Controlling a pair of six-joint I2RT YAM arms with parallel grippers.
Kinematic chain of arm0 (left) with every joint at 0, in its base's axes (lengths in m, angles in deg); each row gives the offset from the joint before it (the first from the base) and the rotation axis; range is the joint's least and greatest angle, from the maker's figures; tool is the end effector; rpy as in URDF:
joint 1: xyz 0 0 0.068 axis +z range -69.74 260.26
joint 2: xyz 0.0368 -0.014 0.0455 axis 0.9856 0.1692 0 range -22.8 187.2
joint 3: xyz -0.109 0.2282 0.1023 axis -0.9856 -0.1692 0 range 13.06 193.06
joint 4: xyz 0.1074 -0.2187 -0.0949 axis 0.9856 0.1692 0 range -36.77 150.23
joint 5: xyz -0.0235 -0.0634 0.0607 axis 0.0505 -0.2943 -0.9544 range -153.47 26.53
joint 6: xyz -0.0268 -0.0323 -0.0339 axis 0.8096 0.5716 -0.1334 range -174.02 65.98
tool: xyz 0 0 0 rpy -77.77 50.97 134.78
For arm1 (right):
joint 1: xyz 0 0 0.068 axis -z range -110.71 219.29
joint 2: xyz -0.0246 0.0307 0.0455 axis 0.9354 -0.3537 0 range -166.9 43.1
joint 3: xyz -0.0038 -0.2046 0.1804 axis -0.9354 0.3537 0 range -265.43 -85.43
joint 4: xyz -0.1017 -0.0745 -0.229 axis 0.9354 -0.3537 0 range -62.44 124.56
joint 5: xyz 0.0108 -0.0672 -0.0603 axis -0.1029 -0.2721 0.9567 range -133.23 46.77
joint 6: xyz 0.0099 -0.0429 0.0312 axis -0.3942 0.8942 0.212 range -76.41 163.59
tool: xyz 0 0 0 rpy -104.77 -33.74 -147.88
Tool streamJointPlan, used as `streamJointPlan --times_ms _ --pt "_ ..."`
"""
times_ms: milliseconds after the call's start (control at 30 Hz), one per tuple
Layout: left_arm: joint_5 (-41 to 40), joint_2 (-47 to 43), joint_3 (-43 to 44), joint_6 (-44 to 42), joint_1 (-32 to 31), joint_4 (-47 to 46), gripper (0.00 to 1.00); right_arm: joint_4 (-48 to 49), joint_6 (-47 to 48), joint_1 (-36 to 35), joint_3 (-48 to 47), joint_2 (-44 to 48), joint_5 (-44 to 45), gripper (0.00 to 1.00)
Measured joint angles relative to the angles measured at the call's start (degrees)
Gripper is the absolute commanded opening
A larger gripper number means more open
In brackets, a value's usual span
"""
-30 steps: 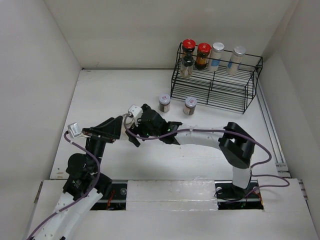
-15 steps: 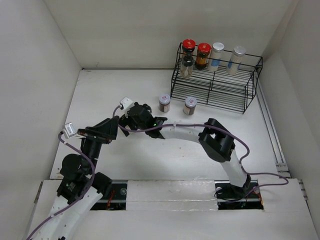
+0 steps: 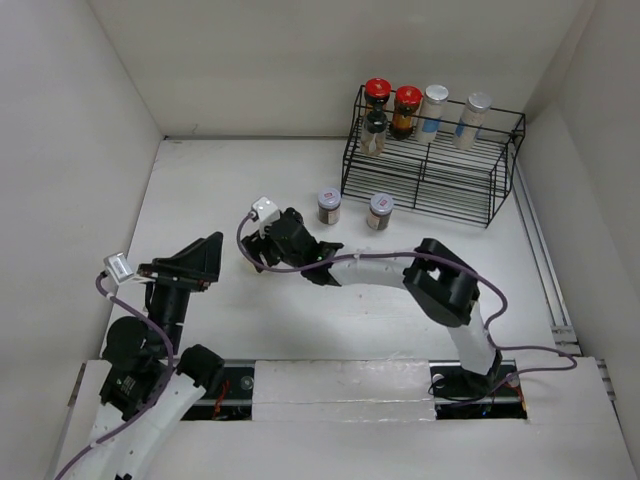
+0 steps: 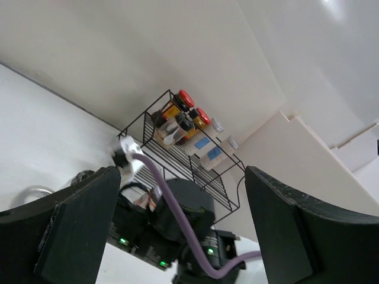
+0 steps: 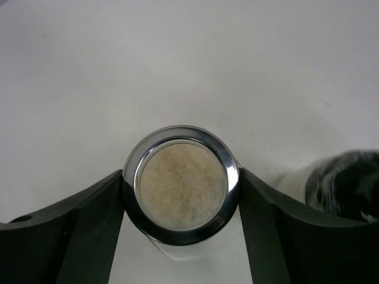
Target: Organize the condiment bottles
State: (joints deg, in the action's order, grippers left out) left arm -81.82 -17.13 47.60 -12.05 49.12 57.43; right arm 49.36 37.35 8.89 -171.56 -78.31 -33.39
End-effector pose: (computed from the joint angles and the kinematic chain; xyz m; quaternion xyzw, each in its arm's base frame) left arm 0.0408 -0.0115 0.3554 -0.1840 0.5177 -0.4259 0.7188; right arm 0.2496 0.4269 0.2081 -0.3290 0.7511 0.2532 0.5134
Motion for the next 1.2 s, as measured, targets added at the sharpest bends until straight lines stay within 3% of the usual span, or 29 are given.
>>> streamJointPlan --times_ms 267,433,567,833,1200 --pt "-1.3 1.0 -0.1 -0.1 0.0 -0.4 0.81 -4.8 -1.3 -0.5 17.9 22.4 -3.2 0.47" --pt "-0.2 6.0 -3.6 0.8 0.0 -6.1 0.81 -8.8 0.1 1.1 18.8 38.9 -2.6 0.47" --pt "1.0 12.6 -6.5 1.4 0.0 -9.7 0.81 -11.5 2.0 9.4 16.2 46.5 -1.7 0.47" --pt "3.4 21.0 -8.3 1.8 0.0 -17.9 0.81 -21.3 3.9 32.6 7.9 44.3 -2.3 0.46" --pt "1.4 25.8 -14.3 -1.9 0.0 -25.7 0.82 -26.0 3.8 45.3 -1.0 31.6 -7.5 0.46"
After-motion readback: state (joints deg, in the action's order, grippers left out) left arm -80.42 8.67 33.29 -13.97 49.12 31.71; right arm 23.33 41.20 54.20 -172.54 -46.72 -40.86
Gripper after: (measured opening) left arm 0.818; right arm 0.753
